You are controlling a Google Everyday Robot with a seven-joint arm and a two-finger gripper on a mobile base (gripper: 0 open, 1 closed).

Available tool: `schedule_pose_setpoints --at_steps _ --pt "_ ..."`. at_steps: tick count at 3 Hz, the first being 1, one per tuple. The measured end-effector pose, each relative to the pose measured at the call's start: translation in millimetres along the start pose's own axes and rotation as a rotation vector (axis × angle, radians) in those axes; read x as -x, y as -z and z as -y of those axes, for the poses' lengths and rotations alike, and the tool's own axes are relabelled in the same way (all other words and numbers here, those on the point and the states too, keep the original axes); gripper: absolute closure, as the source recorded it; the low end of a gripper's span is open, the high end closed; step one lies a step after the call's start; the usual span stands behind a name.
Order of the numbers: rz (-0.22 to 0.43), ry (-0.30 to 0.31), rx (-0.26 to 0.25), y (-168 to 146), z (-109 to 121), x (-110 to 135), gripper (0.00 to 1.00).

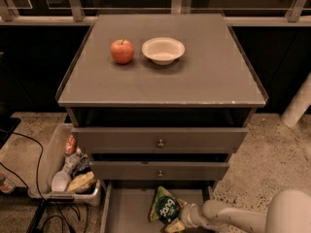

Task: Pick green rice chip bag from bottom drawer and place on counter

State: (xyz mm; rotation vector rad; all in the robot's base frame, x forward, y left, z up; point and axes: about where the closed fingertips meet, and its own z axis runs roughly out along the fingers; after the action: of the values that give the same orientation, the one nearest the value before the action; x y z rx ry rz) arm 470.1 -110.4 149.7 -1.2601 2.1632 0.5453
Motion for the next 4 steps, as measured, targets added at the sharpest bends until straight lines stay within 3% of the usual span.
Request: schedule_pose_setpoints --at_steps 3,4 --pt "0.000 0.000 0.000 -0.1 -0.1 0.0 0.88" --pt "0.000 0.000 0.002 0.2 -0.7 0.6 1.00"
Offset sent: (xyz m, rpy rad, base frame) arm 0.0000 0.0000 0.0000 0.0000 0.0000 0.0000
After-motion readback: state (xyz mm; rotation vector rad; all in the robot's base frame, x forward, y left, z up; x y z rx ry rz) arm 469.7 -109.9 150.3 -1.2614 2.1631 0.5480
